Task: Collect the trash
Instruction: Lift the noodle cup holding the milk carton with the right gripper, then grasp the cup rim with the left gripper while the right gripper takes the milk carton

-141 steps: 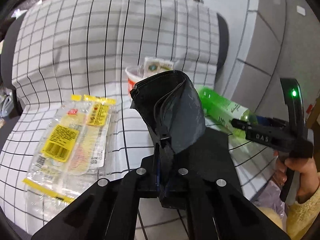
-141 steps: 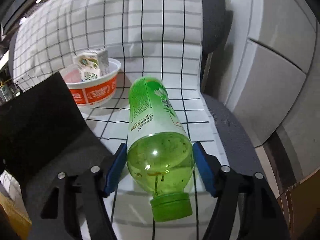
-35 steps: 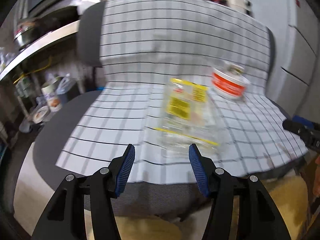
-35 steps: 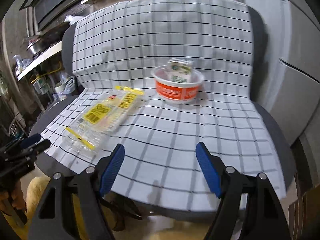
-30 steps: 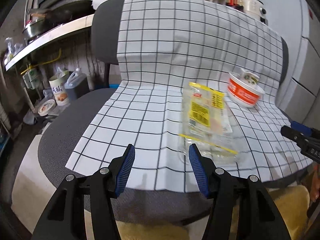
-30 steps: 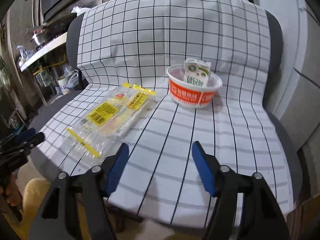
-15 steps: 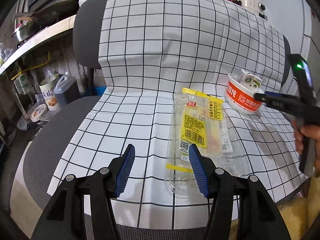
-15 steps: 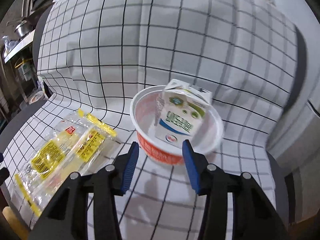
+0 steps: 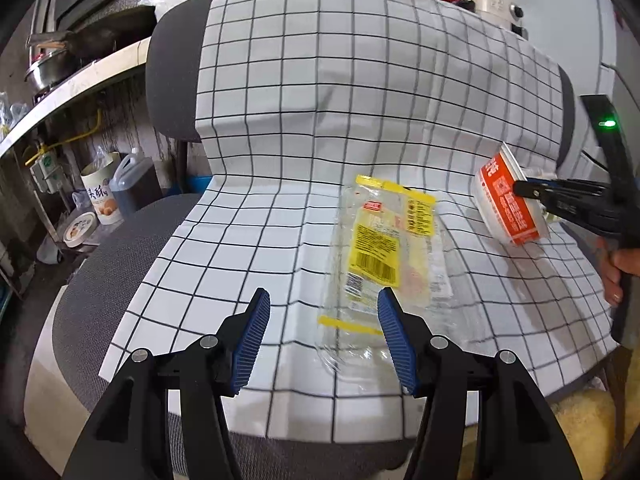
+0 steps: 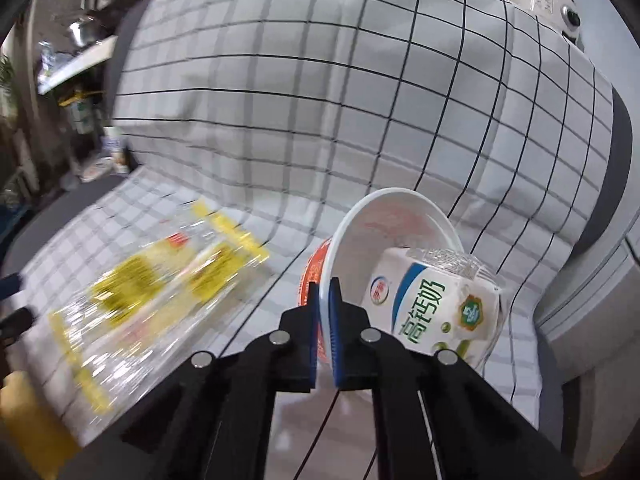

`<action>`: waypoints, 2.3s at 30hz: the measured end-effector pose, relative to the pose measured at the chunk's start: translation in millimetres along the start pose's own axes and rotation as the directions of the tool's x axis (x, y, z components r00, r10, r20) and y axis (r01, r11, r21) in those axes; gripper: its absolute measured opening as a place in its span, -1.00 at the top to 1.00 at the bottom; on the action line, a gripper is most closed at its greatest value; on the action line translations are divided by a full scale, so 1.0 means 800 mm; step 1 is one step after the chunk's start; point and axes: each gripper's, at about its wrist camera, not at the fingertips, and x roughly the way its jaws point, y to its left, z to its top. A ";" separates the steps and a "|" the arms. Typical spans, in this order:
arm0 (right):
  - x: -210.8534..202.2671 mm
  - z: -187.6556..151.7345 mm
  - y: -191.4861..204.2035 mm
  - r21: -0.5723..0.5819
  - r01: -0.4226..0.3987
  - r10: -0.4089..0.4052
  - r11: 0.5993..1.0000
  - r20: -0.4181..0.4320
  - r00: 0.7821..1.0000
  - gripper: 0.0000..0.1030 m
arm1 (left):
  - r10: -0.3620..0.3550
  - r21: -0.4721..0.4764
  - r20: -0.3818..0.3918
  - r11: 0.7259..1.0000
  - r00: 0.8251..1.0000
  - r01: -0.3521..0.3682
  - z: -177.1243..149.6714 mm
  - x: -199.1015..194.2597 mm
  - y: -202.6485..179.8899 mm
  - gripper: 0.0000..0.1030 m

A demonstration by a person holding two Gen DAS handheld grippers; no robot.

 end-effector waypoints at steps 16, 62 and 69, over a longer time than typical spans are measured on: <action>-0.166 -0.086 0.077 -0.081 -0.236 0.238 0.968 0.016 0.971 0.07 | -0.041 0.046 0.018 0.998 0.999 0.040 -0.021 -0.056 -0.047 -0.11; -0.258 -0.137 -0.030 0.153 0.160 -0.206 0.975 0.371 0.905 0.22 | -0.114 0.100 0.010 0.989 0.993 0.113 0.015 -0.039 -0.142 0.20; -0.274 -0.185 -0.061 0.245 0.200 -0.276 0.949 0.334 0.901 0.22 | -0.116 0.042 -0.100 0.992 0.988 0.121 0.023 0.022 -0.148 0.30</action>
